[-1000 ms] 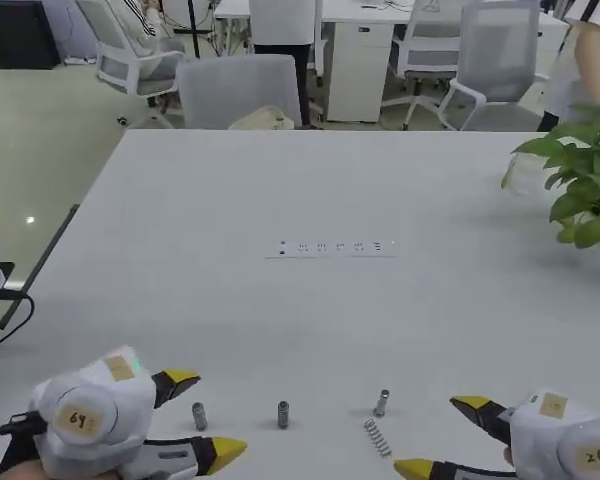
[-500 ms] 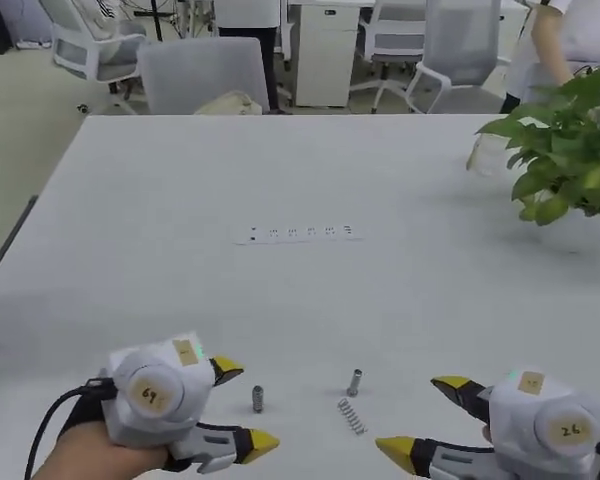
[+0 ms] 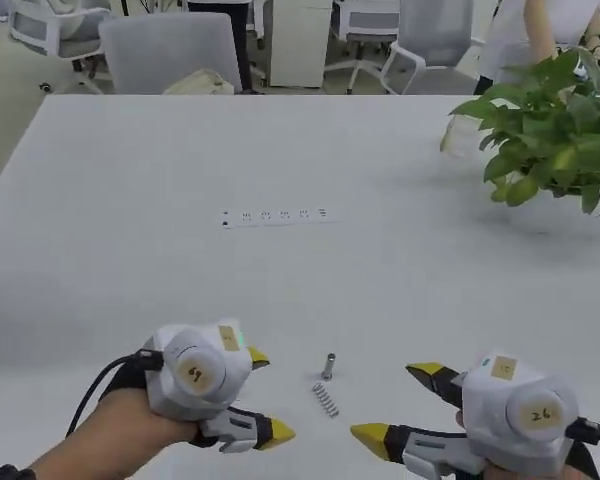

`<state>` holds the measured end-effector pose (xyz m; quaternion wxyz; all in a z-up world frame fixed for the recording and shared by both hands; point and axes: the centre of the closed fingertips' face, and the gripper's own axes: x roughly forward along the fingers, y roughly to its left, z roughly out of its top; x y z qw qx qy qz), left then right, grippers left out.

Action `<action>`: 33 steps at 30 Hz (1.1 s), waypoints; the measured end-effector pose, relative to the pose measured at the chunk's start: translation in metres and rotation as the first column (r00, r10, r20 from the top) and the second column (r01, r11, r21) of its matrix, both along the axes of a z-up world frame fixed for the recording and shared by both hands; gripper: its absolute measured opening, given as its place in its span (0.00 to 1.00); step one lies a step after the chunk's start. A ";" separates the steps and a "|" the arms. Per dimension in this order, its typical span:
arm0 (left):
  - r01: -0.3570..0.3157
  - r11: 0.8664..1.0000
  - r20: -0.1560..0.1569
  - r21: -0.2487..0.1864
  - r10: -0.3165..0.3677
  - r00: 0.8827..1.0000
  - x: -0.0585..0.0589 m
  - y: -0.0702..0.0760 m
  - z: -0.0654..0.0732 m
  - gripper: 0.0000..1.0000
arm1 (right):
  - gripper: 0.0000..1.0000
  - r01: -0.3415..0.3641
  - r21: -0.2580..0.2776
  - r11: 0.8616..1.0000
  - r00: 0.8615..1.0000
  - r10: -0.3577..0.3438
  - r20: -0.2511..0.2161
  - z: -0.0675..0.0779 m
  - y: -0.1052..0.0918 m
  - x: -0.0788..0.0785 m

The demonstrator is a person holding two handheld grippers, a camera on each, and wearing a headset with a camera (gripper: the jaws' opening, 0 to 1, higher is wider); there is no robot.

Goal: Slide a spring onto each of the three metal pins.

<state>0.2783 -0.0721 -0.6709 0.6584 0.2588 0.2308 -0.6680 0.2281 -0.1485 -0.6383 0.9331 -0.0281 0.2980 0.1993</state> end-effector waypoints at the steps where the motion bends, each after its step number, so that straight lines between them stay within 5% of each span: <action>1: 0.005 1.000 0.002 0.002 -0.005 1.000 0.000 -0.002 -0.001 0.49 | 0.64 -0.002 0.000 1.000 1.000 0.002 -0.002 0.000 0.000 -0.001; 19: 0.091 0.995 -0.034 0.049 -0.090 0.995 -0.012 -0.035 -0.036 0.47 | 0.63 -0.020 0.010 1.000 0.999 0.020 -0.025 -0.005 -0.002 -0.007; 33: 0.106 0.990 -0.055 0.089 -0.101 0.993 0.002 -0.054 -0.065 0.42 | 0.63 -0.020 0.025 0.999 0.999 0.021 -0.040 -0.012 -0.010 -0.010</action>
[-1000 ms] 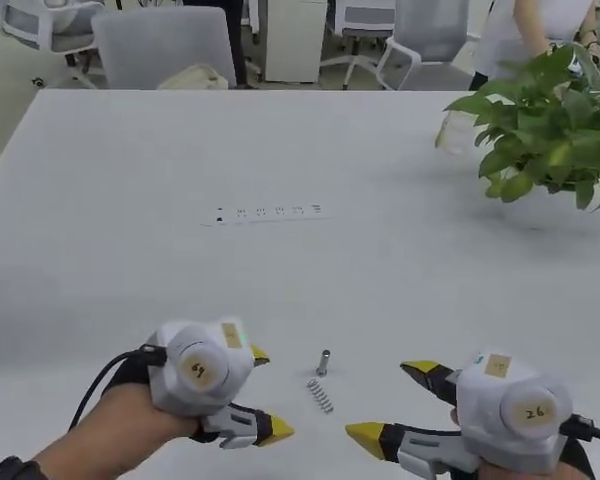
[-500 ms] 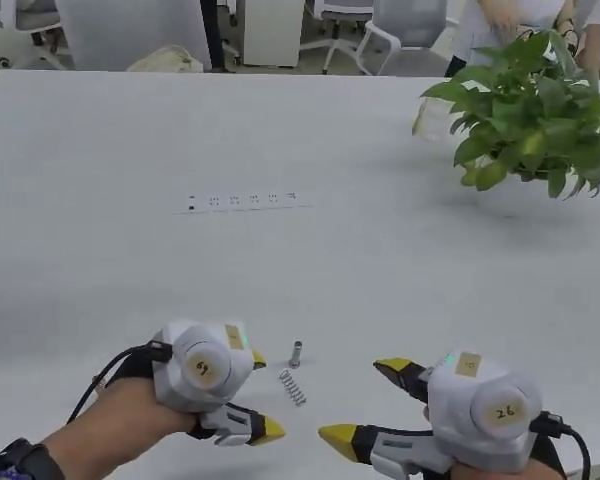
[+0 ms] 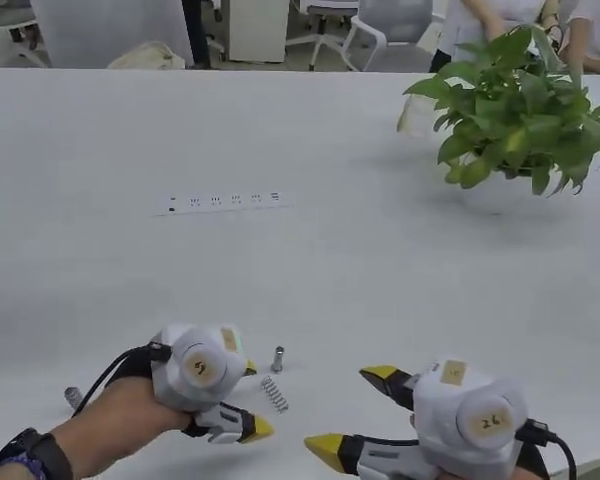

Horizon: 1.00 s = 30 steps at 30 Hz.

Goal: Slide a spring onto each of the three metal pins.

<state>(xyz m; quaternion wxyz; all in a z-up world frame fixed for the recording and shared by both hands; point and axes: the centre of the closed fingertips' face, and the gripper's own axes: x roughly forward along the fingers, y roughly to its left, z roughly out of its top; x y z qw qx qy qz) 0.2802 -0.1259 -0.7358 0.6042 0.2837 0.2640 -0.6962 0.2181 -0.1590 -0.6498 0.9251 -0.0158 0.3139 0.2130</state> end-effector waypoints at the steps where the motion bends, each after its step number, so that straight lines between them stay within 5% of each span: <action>1: 0.003 1.000 0.000 0.005 -0.003 1.000 0.000 -0.001 -0.002 0.42 | 0.63 0.000 0.000 1.000 1.000 0.000 -0.003 -0.001 0.000 0.000; 21: 0.074 0.995 -0.041 0.062 -0.072 0.997 -0.001 -0.028 -0.037 0.43 | 0.61 0.008 0.021 1.000 1.000 -0.007 -0.026 -0.012 -0.005 -0.005; 30: 0.085 0.990 -0.048 0.117 -0.080 0.996 0.001 -0.019 -0.047 0.42 | 0.61 0.006 0.027 1.000 1.000 -0.005 -0.020 -0.012 -0.004 -0.003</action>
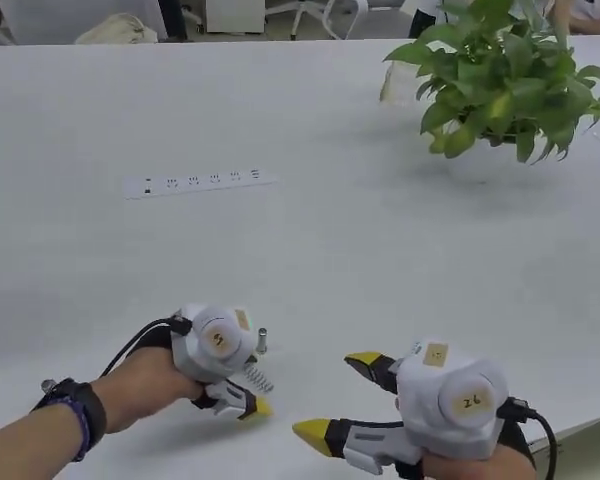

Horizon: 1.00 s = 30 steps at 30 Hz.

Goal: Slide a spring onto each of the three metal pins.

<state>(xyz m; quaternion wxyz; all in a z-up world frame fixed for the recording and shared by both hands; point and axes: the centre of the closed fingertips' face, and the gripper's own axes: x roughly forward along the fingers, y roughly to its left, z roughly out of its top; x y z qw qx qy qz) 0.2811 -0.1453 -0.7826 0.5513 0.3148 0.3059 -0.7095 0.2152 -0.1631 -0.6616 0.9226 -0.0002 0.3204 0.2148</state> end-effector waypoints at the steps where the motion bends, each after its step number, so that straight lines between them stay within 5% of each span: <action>1: 0.003 1.000 0.004 0.008 -0.003 1.000 0.000 0.002 -0.001 0.42 | 0.60 -0.001 0.000 1.000 1.000 0.001 0.001 0.000 0.000 0.000; 8: 0.007 0.999 0.021 0.036 -0.008 1.000 0.002 0.012 -0.003 0.38 | 0.60 0.002 0.005 1.000 1.000 -0.002 0.005 0.000 0.000 0.000; 20: 0.039 0.994 0.097 0.104 -0.049 0.994 0.001 0.027 -0.011 0.22 | 0.61 -0.008 0.003 1.000 1.000 0.008 0.008 -0.001 0.003 -0.003; 30: -0.034 0.996 0.119 0.088 0.024 0.993 0.003 0.025 -0.011 0.07 | 0.61 -0.012 0.003 1.000 1.000 0.012 0.015 0.001 0.005 -0.003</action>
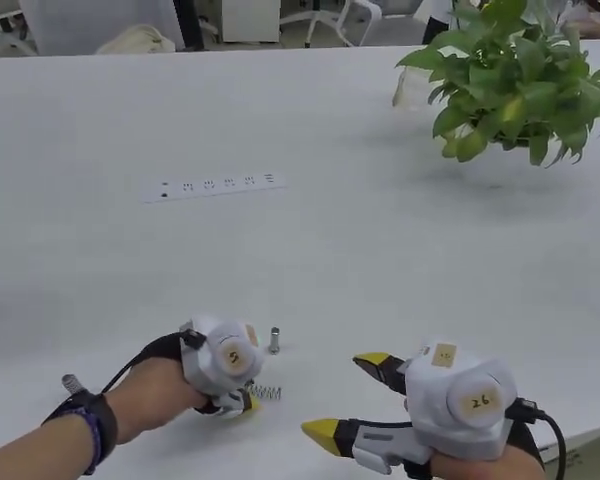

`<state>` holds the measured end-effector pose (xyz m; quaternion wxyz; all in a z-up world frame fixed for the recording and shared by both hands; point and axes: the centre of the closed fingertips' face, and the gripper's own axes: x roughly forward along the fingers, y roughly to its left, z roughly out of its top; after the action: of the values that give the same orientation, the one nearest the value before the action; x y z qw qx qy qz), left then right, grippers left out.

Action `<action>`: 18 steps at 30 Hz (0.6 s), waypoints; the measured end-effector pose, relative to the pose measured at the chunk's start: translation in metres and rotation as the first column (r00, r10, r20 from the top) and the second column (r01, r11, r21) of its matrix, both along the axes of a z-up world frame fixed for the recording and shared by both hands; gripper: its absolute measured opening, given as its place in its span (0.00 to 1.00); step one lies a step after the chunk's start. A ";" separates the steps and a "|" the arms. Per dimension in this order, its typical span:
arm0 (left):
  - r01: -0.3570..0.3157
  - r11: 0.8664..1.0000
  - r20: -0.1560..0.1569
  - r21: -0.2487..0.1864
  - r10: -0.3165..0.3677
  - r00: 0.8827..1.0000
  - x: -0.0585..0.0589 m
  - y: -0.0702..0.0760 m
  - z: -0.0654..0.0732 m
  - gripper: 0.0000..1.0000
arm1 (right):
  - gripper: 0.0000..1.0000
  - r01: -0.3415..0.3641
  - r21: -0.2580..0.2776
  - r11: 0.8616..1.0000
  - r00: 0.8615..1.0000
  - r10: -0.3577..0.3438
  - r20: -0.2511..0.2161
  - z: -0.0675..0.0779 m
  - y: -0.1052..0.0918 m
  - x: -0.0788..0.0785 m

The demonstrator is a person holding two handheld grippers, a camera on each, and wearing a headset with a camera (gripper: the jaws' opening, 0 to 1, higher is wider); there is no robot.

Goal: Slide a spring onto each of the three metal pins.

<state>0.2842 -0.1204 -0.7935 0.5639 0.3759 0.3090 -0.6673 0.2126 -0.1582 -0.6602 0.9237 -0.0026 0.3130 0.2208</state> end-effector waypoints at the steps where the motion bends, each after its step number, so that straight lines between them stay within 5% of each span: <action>1: -0.008 1.000 -0.001 -0.003 0.008 1.000 -0.002 0.000 0.000 0.04 | 0.61 -0.001 -0.001 1.000 1.000 0.001 0.001 0.000 0.000 0.000; 9: -0.100 0.995 -0.045 -0.007 0.100 0.994 -0.013 0.012 0.002 0.03 | 0.60 -0.012 0.005 1.000 1.000 0.012 0.003 0.000 0.004 0.000; 18: -0.106 0.994 -0.026 -0.020 0.105 0.994 -0.018 0.029 0.011 0.03 | 0.60 -0.034 0.006 0.999 0.999 0.034 0.004 -0.002 0.009 0.001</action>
<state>0.2666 -0.0917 -0.7824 0.5984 0.3445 0.3282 -0.6446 0.2136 -0.1494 -0.6627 0.9205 -0.0056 0.3103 0.2375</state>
